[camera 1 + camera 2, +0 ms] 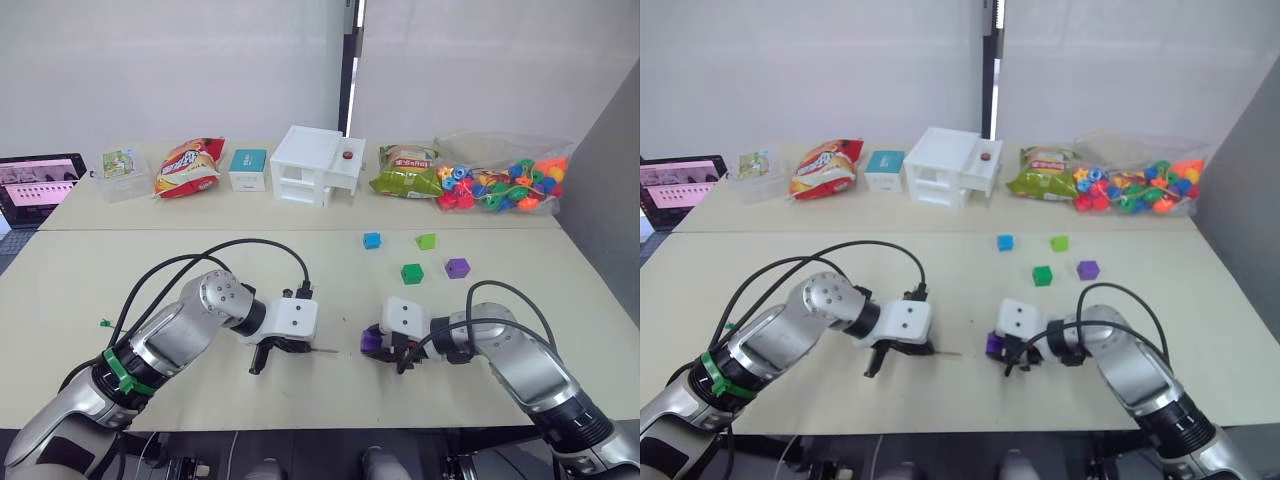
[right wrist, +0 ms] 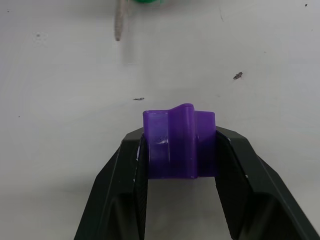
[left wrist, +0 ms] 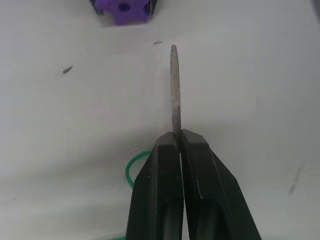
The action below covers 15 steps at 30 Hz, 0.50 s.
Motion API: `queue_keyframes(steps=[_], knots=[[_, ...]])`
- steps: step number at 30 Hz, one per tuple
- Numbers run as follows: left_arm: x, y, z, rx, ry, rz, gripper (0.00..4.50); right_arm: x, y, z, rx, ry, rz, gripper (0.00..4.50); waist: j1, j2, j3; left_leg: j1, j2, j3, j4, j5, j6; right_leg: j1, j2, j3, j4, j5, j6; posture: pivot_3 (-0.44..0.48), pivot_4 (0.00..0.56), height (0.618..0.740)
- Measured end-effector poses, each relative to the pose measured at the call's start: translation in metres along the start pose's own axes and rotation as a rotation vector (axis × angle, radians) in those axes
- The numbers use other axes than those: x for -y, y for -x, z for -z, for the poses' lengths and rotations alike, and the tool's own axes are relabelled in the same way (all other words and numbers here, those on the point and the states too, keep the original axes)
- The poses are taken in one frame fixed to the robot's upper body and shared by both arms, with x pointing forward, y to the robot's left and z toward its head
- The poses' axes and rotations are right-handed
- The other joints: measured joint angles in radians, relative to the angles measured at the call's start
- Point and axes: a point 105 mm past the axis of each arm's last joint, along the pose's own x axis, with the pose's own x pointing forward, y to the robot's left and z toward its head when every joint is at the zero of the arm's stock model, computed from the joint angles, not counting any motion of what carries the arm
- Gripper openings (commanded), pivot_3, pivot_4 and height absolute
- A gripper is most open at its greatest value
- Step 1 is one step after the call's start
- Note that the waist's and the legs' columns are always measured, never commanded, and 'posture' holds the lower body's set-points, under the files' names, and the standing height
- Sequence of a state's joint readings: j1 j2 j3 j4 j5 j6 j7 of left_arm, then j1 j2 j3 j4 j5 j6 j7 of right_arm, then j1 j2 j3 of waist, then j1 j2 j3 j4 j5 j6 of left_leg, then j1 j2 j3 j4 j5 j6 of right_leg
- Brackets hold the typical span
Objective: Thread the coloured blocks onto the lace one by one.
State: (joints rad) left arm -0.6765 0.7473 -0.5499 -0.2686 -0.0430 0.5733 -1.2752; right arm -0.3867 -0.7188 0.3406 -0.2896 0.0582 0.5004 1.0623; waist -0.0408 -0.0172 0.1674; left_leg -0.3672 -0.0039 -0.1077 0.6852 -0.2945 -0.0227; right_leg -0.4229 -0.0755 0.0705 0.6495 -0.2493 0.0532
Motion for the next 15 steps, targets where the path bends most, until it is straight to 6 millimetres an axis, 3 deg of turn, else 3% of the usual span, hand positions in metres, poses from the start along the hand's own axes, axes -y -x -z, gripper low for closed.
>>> queue_keyframes(steps=[15], knots=[[-0.002, -0.007, -0.009, -0.051, 0.101, 0.052, 0.0, -0.01, -0.007, -0.011, 0.001, 0.075, -0.084, 1.34, -0.002, 0.0, 0.0, 0.0, 0.0, 0.0, 0.0, 0.0, 0.0, 0.0, 0.0, 0.0, 0.0, 0.0, 0.0, 0.0, 0.15, 0.74]])
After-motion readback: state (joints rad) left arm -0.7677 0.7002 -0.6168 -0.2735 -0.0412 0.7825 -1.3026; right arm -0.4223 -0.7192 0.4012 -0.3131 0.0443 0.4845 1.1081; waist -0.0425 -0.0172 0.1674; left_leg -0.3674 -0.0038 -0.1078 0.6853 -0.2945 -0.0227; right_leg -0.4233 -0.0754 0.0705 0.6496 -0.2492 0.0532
